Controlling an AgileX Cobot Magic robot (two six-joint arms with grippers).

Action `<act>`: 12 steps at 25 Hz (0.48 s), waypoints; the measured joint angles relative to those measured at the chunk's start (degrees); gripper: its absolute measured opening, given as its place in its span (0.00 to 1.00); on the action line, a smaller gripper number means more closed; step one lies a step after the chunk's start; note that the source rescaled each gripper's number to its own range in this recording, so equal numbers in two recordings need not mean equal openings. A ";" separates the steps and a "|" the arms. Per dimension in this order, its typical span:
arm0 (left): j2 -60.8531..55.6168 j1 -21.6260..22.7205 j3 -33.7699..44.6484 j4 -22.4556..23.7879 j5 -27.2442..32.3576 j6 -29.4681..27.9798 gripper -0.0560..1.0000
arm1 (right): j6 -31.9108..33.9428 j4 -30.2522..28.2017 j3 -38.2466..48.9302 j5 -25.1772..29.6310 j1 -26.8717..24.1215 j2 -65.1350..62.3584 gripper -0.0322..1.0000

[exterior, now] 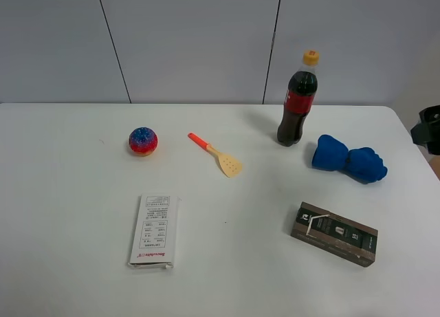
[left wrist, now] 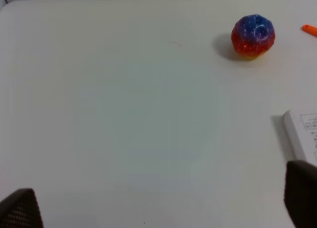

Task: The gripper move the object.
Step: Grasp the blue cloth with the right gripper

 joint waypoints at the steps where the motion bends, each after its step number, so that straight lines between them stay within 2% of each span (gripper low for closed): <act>1: 0.00 0.00 0.00 0.00 0.00 0.00 1.00 | 0.43 0.00 0.00 0.00 0.00 0.72 0.96; 6: 0.00 0.00 0.00 0.00 0.00 0.00 1.00 | 1.38 -0.60 0.00 -0.90 0.00 5.57 0.96; 9: 0.00 0.00 0.00 0.00 0.00 0.00 1.00 | 1.38 -2.25 0.00 -4.26 -0.21 7.62 0.96; 12: 0.00 0.00 0.00 0.00 0.00 0.00 1.00 | 0.32 -2.36 -0.06 -7.62 -2.48 9.60 0.96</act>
